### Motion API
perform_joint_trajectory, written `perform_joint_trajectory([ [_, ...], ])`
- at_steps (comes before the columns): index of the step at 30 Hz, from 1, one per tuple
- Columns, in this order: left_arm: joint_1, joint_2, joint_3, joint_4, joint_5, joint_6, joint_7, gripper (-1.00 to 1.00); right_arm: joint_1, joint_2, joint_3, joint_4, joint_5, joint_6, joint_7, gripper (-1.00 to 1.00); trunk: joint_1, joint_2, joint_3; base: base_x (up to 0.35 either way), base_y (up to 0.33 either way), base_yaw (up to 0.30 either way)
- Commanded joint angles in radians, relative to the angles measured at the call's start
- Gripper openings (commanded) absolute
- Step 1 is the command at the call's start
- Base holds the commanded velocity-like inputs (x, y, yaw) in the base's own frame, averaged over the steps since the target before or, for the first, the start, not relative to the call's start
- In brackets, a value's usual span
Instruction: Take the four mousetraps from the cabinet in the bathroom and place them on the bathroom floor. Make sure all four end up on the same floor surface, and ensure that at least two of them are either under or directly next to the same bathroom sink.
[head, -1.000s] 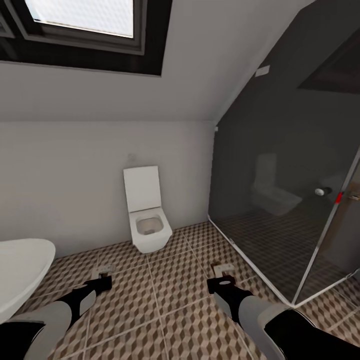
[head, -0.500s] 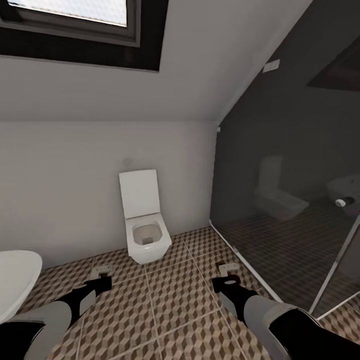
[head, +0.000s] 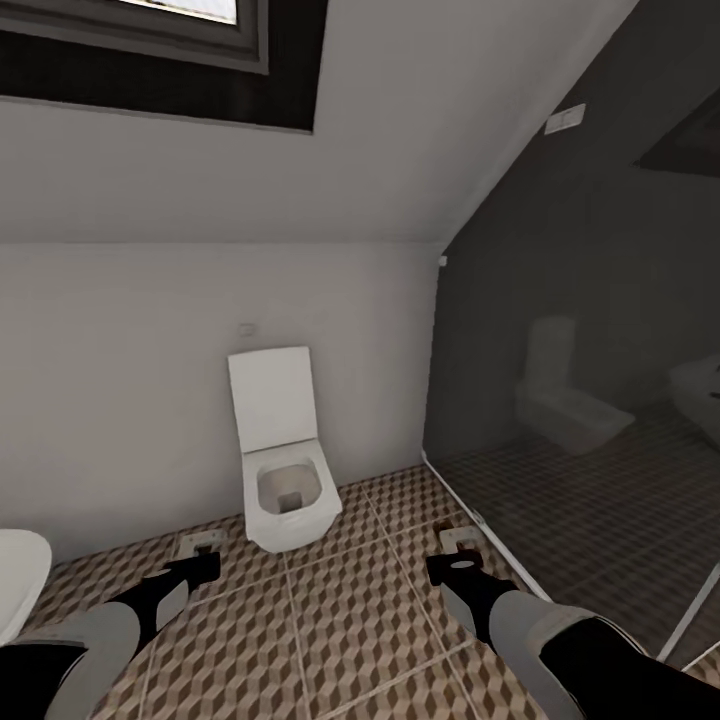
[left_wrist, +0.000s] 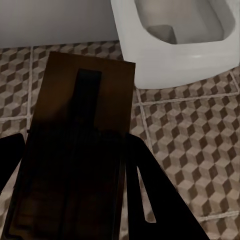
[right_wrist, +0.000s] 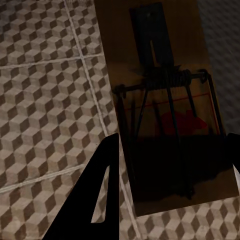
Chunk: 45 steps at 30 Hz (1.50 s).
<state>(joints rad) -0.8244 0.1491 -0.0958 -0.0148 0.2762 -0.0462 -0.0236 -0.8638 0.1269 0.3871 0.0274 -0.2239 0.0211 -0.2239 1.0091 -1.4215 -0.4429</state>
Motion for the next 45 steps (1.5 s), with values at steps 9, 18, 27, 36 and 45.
perform_joint_trajectory([
  [9,-0.001,0.018,-0.009,0.002,0.009,-0.006,-0.003,-1.0,-0.001,0.0,0.008,0.002,-0.011,0.0,-0.003,-1.0,0.001,-0.001,-0.001,0.322,0.0,0.0],
  [18,-0.001,0.028,-0.009,0.003,0.009,-0.006,-0.004,-1.0,-0.001,0.0,0.006,0.002,-0.012,0.0,-0.005,-1.0,0.001,-0.001,-0.001,0.322,0.0,0.0],
  [27,-0.001,0.03,-0.01,0.004,0.011,-0.007,-0.005,-1.0,-0.001,0.0,0.004,0.002,-0.012,0.003,-0.005,-1.0,0.001,-0.001,-0.001,0.125,0.0,0.134],
  [36,-0.001,0.029,-0.01,0.004,0.011,-0.007,-0.006,-1.0,-0.001,-0.001,0.004,0.002,-0.012,0.008,-0.006,-1.0,0.001,-0.001,-0.001,0.008,0.0,0.27],
  [45,-0.001,0.025,-0.01,0.004,0.012,-0.007,-0.006,-1.0,-0.001,-0.001,0.004,0.002,-0.012,0.009,-0.006,-1.0,0.001,-0.001,-0.001,0.0,-0.012,0.137],
])
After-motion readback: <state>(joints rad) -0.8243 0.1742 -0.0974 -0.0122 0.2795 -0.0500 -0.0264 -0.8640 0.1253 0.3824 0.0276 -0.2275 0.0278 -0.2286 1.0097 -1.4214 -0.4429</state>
